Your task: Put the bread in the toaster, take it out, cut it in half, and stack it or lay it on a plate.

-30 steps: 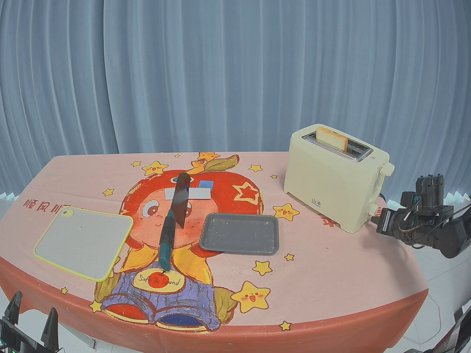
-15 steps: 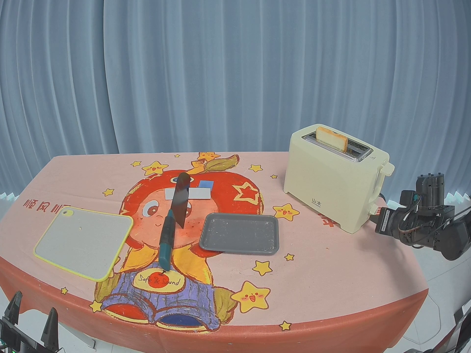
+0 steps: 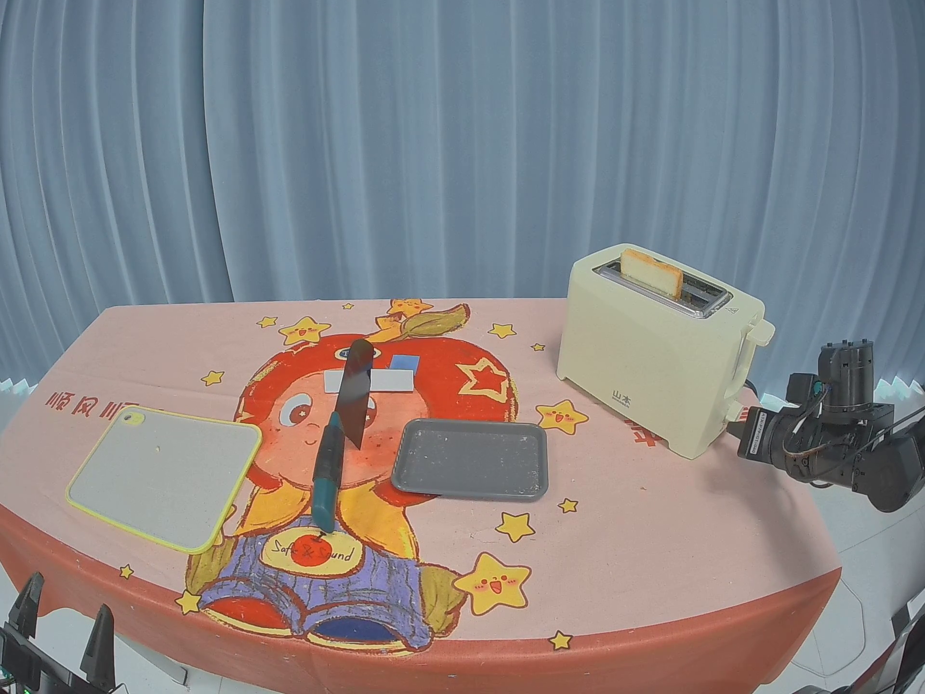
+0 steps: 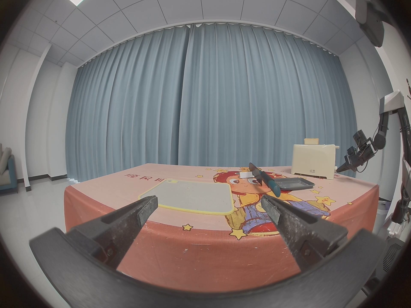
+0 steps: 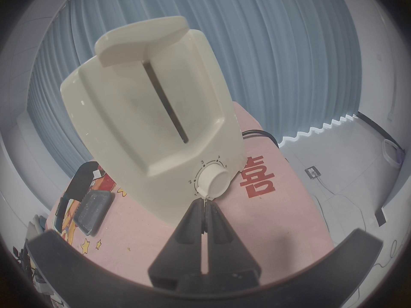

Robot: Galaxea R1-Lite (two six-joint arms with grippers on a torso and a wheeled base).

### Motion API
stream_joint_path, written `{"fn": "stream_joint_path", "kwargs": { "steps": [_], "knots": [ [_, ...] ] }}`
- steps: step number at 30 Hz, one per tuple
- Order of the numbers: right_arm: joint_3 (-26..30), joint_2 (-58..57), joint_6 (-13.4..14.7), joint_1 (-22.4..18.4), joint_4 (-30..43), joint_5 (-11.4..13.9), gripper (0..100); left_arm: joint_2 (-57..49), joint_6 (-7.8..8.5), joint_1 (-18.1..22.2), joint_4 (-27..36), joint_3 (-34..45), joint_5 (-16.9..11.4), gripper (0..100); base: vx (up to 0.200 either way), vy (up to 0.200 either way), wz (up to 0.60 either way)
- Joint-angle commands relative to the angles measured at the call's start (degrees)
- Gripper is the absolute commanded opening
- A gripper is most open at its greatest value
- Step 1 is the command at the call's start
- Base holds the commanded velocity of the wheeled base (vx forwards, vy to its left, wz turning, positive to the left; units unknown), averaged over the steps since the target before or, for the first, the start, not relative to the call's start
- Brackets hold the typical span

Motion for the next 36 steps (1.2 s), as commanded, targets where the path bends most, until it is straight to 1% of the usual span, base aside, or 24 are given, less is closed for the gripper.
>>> {"fn": "stream_joint_path", "kwargs": {
  "steps": [1, 6, 19, 21, 25, 30, 33, 36],
  "knots": [
    [-0.11, -0.37, -0.01, -0.05, -0.08, -0.07, 0, -0.40, -0.01, 0.00, -0.04, 1.01, 0.03, 100, 0.000, 0.000, 0.00],
    [-0.11, -1.16, -0.10, 0.04, -0.08, -0.51, 0, -0.40, -0.01, 0.00, -0.04, 1.01, 0.03, 100, 0.000, 0.000, 0.00],
    [0.07, -1.86, -0.36, 0.22, -0.08, -0.59, 0, -0.40, -0.01, 0.00, -0.04, 1.01, 0.03, 100, 0.000, 0.000, 0.00],
    [0.07, -2.04, -0.36, 0.22, -0.08, -1.03, 0, -0.40, -0.01, 0.00, -0.04, 1.01, 0.03, 100, 0.000, 0.000, 0.00],
    [0.59, -1.60, -0.19, 1.54, 0.01, -1.56, 0, -0.40, -0.01, 0.00, -0.04, 1.01, 0.03, 100, 0.000, 0.000, 0.00],
    [1.03, -2.12, -0.27, 2.33, 0.01, -2.88, 0, -0.40, -0.01, 0.00, -0.04, 1.01, -0.05, 100, 0.000, 0.000, 0.00],
    [1.30, -5.20, -0.36, 3.29, 0.19, -3.41, 0, -0.40, -0.01, 0.00, -0.04, 1.01, 0.03, 100, 0.000, 0.000, 0.00],
    [1.65, -8.72, -0.19, 5.40, 0.80, -3.76, 0, -0.40, -0.01, 0.00, -0.04, 1.01, 0.03, 100, 0.000, 0.000, 0.00]
  ]
}}
